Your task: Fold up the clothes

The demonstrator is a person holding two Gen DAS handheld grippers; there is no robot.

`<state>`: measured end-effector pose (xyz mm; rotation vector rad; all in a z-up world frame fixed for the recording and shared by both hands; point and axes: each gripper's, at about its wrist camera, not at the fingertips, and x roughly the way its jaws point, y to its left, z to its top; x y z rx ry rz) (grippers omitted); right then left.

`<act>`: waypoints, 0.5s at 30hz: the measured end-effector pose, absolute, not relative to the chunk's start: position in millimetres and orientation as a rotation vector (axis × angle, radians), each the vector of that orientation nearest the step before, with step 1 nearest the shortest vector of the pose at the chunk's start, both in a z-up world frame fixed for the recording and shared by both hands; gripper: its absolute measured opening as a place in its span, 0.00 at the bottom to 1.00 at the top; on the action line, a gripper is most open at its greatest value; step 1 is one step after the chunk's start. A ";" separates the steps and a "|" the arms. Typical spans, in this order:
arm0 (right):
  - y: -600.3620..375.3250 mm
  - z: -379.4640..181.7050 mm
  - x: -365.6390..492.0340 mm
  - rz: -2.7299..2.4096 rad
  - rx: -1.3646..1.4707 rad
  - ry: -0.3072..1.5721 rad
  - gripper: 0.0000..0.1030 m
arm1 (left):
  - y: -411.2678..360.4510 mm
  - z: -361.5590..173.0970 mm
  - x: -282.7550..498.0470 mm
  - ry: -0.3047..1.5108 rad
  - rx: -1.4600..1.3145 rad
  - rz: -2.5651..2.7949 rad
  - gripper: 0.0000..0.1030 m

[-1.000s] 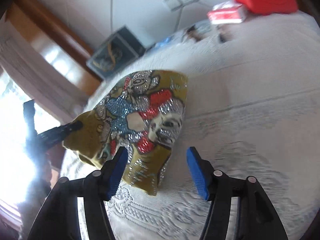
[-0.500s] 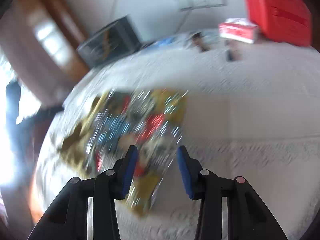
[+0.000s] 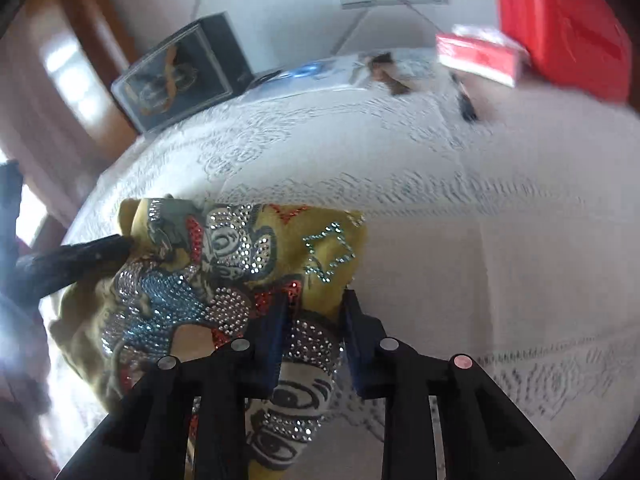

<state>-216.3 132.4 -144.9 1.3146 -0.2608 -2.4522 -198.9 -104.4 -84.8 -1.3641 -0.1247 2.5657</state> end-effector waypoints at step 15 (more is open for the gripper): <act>148.5 -140.8 -209.0 -2.371 1.312 -0.409 0.29 | -140.3 -108.9 -246.6 -0.159 -1.556 2.688 0.61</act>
